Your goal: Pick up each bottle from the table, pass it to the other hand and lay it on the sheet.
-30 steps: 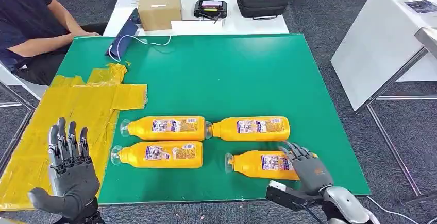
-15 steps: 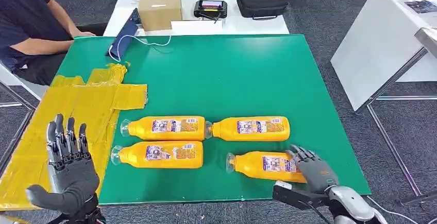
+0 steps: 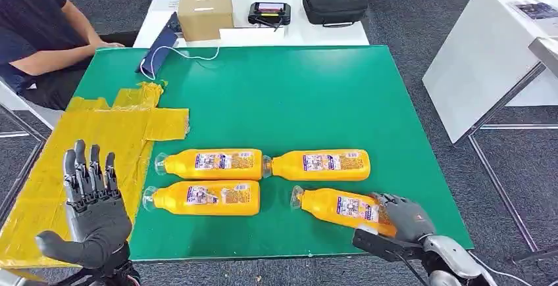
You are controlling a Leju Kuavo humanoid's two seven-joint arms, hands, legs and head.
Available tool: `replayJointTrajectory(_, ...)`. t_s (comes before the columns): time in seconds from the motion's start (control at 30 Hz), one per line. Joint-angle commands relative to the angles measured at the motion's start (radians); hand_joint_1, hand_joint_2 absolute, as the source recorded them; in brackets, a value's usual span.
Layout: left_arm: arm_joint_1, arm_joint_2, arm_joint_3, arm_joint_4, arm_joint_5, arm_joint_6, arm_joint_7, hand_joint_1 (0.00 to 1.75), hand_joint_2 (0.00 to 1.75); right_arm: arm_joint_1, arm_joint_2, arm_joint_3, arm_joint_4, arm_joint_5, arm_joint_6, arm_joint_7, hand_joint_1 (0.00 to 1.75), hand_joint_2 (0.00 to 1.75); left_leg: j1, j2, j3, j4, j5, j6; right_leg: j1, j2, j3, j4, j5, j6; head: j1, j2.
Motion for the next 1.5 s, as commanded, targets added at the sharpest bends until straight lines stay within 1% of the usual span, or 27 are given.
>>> replayJointTrajectory(0.03,-0.035,0.038,-0.036,0.143,-0.005,0.073,0.026,0.00,0.00,0.244,-0.064,-0.070,-0.121,-0.441,-0.011,-0.094,1.75,1.75,0.001,-0.011,0.004,-0.002,-0.001,-0.002,0.001,-0.005,0.007,-0.003,-0.004,-0.002,0.000,0.000)
replayJointTrajectory(0.1,-0.036,0.039,-0.037,0.145,-0.004,0.074,0.025,0.00,0.00,0.249,-0.069,-0.069,-0.132,-0.444,-0.015,-0.088,1.75,1.75,0.001,-0.009,0.004,-0.001,-0.002,-0.001,0.000,-0.004,0.007,-0.002,-0.005,0.000,0.000,0.000)
replayJointTrajectory(0.13,-0.036,0.041,-0.039,0.141,-0.003,0.076,0.025,0.00,0.00,0.243,-0.071,-0.063,-0.132,-0.447,-0.015,-0.081,1.75,1.75,0.000,-0.005,0.004,-0.001,-0.002,0.000,0.000,-0.001,0.006,-0.001,-0.004,0.001,0.000,0.000)
replayJointTrajectory(0.17,-0.035,0.042,-0.040,0.139,-0.002,0.077,0.026,0.00,0.00,0.238,-0.070,-0.060,-0.129,-0.447,-0.015,-0.081,1.75,1.75,0.001,-0.005,0.003,-0.002,-0.002,-0.001,0.000,0.000,0.012,-0.003,-0.003,0.000,0.000,0.000)
replayJointTrajectory(0.2,-0.035,0.042,-0.040,0.139,-0.002,0.077,0.026,0.00,0.00,0.238,-0.070,-0.060,-0.129,-0.447,-0.015,-0.081,1.75,1.75,0.001,-0.002,0.002,-0.001,-0.003,0.000,0.000,0.002,0.013,-0.002,-0.003,0.001,0.000,0.000)
replayJointTrajectory(0.23,-0.038,0.049,-0.042,0.152,-0.008,0.119,0.074,0.00,0.00,0.253,-0.064,-0.072,-0.158,-0.558,-0.034,-0.138,1.75,1.75,0.001,-0.001,0.005,-0.001,-0.004,-0.001,0.001,0.004,0.017,-0.002,-0.003,0.000,-0.001,0.000)
replayJointTrajectory(0.27,-0.043,0.052,-0.041,0.166,-0.001,0.137,0.098,0.00,0.00,0.270,-0.073,-0.078,-0.202,-0.623,-0.036,-0.188,1.75,1.75,0.000,-0.002,0.005,-0.001,-0.003,0.000,0.000,0.003,0.015,-0.002,-0.003,0.001,0.000,0.000)
replayJointTrajectory(0.33,-0.060,0.050,-0.036,0.197,0.064,0.150,0.123,0.00,0.00,0.283,-0.065,-0.124,-0.313,-0.773,-0.009,-0.309,1.75,1.75,0.001,-0.005,0.004,0.000,-0.004,-0.001,0.000,0.002,0.016,-0.001,-0.004,0.000,0.000,0.000)
replayJointTrajectory(0.37,-0.065,0.047,-0.036,0.196,0.071,0.161,0.128,0.00,0.00,0.264,-0.032,-0.148,-0.352,-0.814,0.014,-0.351,1.75,1.75,0.000,-0.005,0.003,0.000,-0.003,-0.001,-0.001,0.002,0.013,0.000,-0.003,0.001,0.000,0.000)
replayJointTrajectory(0.43,-0.062,0.048,-0.042,0.183,0.071,0.205,0.150,0.00,0.00,0.205,0.061,-0.199,-0.403,-0.823,0.074,-0.371,1.75,1.75,-0.001,-0.001,0.000,0.000,-0.002,-0.001,-0.001,0.005,0.010,0.000,-0.002,0.001,0.000,0.000)
replayJointTrajectory(0.47,-0.044,0.041,-0.031,0.170,0.119,0.201,0.158,0.00,1.75,0.164,0.114,-0.212,-0.419,-0.816,0.091,-0.362,1.75,1.75,0.000,0.003,-0.003,0.000,-0.002,-0.001,0.000,0.007,0.008,0.000,-0.001,0.001,0.000,0.000)
replayJointTrajectory(0.53,-0.025,0.043,-0.035,0.142,0.168,0.178,0.168,0.00,1.75,0.061,0.183,-0.217,-0.408,-0.806,0.116,-0.345,1.75,1.75,0.001,0.007,0.000,-0.001,-0.004,-0.002,0.001,0.014,0.010,-0.001,0.000,-0.001,-0.001,0.000)
replayJointTrajectory(0.57,-0.024,0.050,-0.045,0.131,0.197,0.150,0.180,0.00,1.75,0.000,0.194,-0.203,-0.384,-0.803,0.125,-0.338,1.75,1.75,0.001,0.009,0.000,-0.001,-0.003,-0.001,0.001,0.013,0.009,-0.001,0.002,-0.001,0.000,0.000)
replayJointTrajectory(0.6,-0.023,0.052,-0.052,0.121,0.201,0.144,0.181,0.00,1.75,-0.060,0.206,-0.186,-0.356,-0.798,0.130,-0.326,1.75,1.75,0.002,0.012,0.001,-0.001,-0.003,-0.002,0.002,0.016,0.009,-0.001,0.003,-0.003,0.000,0.000)
replayJointTrajectory(0.63,-0.021,0.047,-0.058,0.110,0.192,0.162,0.201,0.00,1.75,-0.121,0.228,-0.157,-0.323,-0.786,0.131,-0.299,1.75,1.75,0.001,0.013,0.001,-0.001,-0.003,-0.001,0.001,0.017,0.007,-0.001,0.003,-0.002,-0.001,0.000)
replayJointTrajectory(0.73,-0.022,0.048,-0.077,0.092,0.193,0.183,0.221,0.00,1.75,-0.229,0.277,-0.062,-0.245,-0.720,0.101,-0.247,1.75,1.75,0.002,0.013,0.001,-0.001,-0.002,-0.002,0.002,0.019,0.008,-0.001,0.004,-0.003,0.000,0.000)
replayJointTrajectory(0.8,-0.022,0.049,-0.079,0.091,0.193,0.185,0.222,0.00,1.75,-0.237,0.282,-0.051,-0.237,-0.716,0.093,-0.246,1.75,1.75,0.002,0.011,0.001,-0.001,0.000,-0.002,0.002,0.015,0.008,-0.002,0.003,-0.002,0.000,0.000)
replayJointTrajectory(0.83,-0.024,0.053,-0.083,0.094,0.194,0.189,0.223,0.00,1.75,-0.232,0.271,-0.035,-0.240,-0.716,0.074,-0.251,1.75,1.75,0.002,0.011,0.002,-0.001,0.000,-0.002,0.002,0.017,0.009,-0.002,0.003,-0.003,0.000,0.000)
replayJointTrajectory(0.9,-0.024,0.054,-0.083,0.094,0.194,0.190,0.223,0.00,1.75,-0.227,0.263,-0.032,-0.245,-0.719,0.068,-0.254,1.75,1.75,0.001,0.007,0.001,-0.001,0.001,-0.001,0.001,0.011,0.009,-0.001,0.002,-0.002,0.000,0.000)
replayJointTrajectory(1.0,-0.032,0.061,-0.102,0.097,0.211,0.174,0.247,0.00,1.75,-0.319,0.303,0.044,-0.171,-0.668,0.048,-0.231,1.75,1.75,0.001,0.007,0.001,-0.001,0.000,-0.001,0.001,0.011,0.010,-0.001,0.001,-0.002,0.000,0.000)
replayJointTrajectory(1.13,-0.042,0.074,-0.141,0.088,0.194,0.156,0.247,0.00,1.75,-0.433,0.371,0.153,-0.048,-0.648,0.005,-0.182,1.75,1.75,0.002,0.013,0.001,-0.001,-0.001,-0.002,0.001,0.019,0.010,0.000,0.003,-0.003,0.000,0.000)
replayJointTrajectory(1.23,-0.062,0.073,-0.169,0.084,0.187,0.133,0.225,0.00,1.75,-0.485,0.395,0.223,0.040,-0.647,0.007,-0.180,1.75,1.75,0.001,0.009,-0.001,-0.001,0.001,-0.001,0.001,0.013,0.008,0.000,0.002,-0.002,0.000,0.000)
replayJointTrajectory(1.27,-0.064,0.071,-0.171,0.083,0.187,0.133,0.225,0.00,1.75,-0.482,0.404,0.231,0.048,-0.647,0.003,-0.183,1.75,1.75,0.002,0.010,0.000,0.000,0.001,-0.002,0.002,0.015,0.009,0.000,0.003,-0.003,0.000,0.000)
replayJointTrajectory(1.3,-0.064,0.071,-0.171,0.083,0.187,0.133,0.225,0.00,1.75,-0.482,0.404,0.231,0.048,-0.647,0.003,-0.183,1.75,1.75,0.001,0.008,-0.002,-0.001,0.001,-0.001,0.001,0.011,0.008,0.000,0.002,-0.002,0.000,0.000)
replayJointTrajectory(1.4,-0.063,0.073,-0.170,0.083,0.188,0.132,0.225,0.00,1.75,-0.480,0.398,0.230,0.051,-0.649,0.003,-0.183,1.75,1.75,0.002,0.007,0.000,-0.001,0.001,-0.002,0.001,0.011,0.009,0.000,0.002,-0.002,0.000,0.000)
replayJointTrajectory(1.43,-0.061,0.079,-0.172,0.081,0.188,0.123,0.222,0.00,1.75,-0.480,0.390,0.255,0.048,-0.648,0.012,-0.180,1.75,1.75,0.001,0.005,-0.002,-0.001,0.001,-0.001,0.001,0.009,0.008,0.000,0.002,-0.001,0.000,0.000)
replayJointTrajectory(1.5,-0.057,0.079,-0.167,0.073,0.206,0.101,0.213,0.00,1.75,-0.478,0.398,0.292,0.058,-0.645,0.022,-0.180,1.75,1.75,0.001,0.006,-0.001,-0.001,0.001,-0.001,0.001,0.010,0.009,0.000,0.001,-0.002,0.000,0.000)
